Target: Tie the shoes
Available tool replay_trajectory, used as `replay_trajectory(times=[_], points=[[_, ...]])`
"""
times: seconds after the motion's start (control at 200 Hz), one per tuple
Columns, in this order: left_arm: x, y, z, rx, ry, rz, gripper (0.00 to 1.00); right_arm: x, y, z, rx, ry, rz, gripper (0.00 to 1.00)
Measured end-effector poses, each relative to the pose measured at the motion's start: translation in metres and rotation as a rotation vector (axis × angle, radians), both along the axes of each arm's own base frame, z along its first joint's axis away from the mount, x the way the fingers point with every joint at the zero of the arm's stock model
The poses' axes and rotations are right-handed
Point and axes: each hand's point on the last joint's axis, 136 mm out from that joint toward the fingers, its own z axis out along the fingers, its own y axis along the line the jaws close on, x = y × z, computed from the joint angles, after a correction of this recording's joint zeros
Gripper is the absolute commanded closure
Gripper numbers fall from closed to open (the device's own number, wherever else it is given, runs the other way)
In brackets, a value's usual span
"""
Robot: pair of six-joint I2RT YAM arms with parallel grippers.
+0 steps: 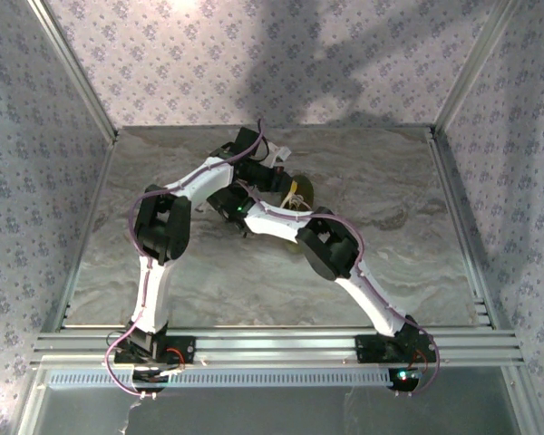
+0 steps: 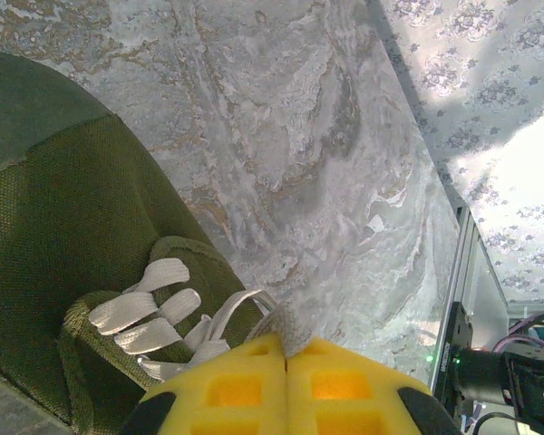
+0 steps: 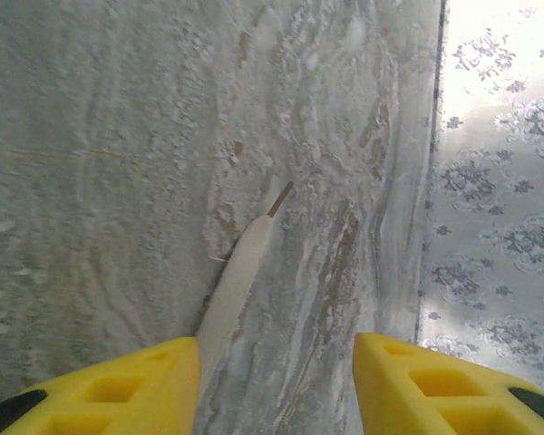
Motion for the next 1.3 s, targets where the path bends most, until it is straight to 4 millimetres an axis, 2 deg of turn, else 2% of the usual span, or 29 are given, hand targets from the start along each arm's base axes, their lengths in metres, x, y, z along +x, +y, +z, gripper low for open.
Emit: replay_trajectory(times=[0.2, 0.275, 0.41, 0.559, 0.674, 0.774, 0.879, 0.939, 1.054, 1.069, 1.084, 1.099, 1.194, 1.299], points=[[0.0, 0.0, 0.0, 0.001, -0.006, -0.004, 1.0, -0.017, 0.003, -0.002, 0.036, 0.039, 0.011, 0.5], [0.0, 0.0, 0.0, 0.002, -0.011, -0.008, 1.0, -0.027, -0.001, 0.004, 0.048, 0.049, 0.014, 0.5], [0.0, 0.001, -0.001, 0.003, -0.015, -0.011, 1.0, -0.047, -0.003, 0.024, 0.092, 0.04, 0.027, 0.5], [0.0, 0.001, -0.001, 0.003, -0.014, -0.011, 1.0, -0.08, 0.0, 0.041, 0.149, 0.031, 0.056, 0.5], [0.0, 0.001, -0.001, 0.003, -0.016, -0.012, 1.0, -0.108, -0.005, 0.04, 0.179, 0.041, 0.066, 0.48], [0.0, 0.001, -0.001, 0.005, -0.018, -0.012, 1.0, -0.134, -0.019, 0.038, 0.222, 0.069, 0.054, 0.43], [0.001, 0.001, -0.002, 0.012, -0.031, -0.009, 1.0, -0.16, -0.046, 0.055, 0.35, 0.116, 0.025, 0.31], [0.003, 0.001, -0.005, 0.02, -0.045, -0.004, 1.0, -0.17, -0.066, 0.078, 0.484, 0.135, -0.011, 0.26], [-0.001, 0.002, -0.016, 0.043, -0.062, -0.002, 1.0, -0.17, -0.111, 0.129, 0.781, 0.126, -0.107, 0.12], [-0.003, 0.003, -0.017, 0.047, -0.067, -0.001, 1.0, -0.168, -0.119, 0.135, 0.822, 0.12, -0.129, 0.1], [-0.004, 0.003, -0.019, 0.053, -0.068, 0.0, 1.0, -0.167, -0.127, 0.141, 0.862, 0.114, -0.145, 0.02], [-0.005, 0.003, -0.021, 0.057, -0.072, 0.0, 1.0, -0.165, -0.134, 0.145, 0.901, 0.11, -0.166, 0.0], [-0.013, 0.004, -0.029, 0.081, -0.103, 0.0, 1.0, -0.157, -0.183, 0.157, 1.07, 0.092, -0.294, 0.0], [-0.023, 0.006, -0.034, 0.098, -0.155, 0.0, 1.0, -0.143, -0.24, 0.154, 1.235, 0.099, -0.483, 0.0]])
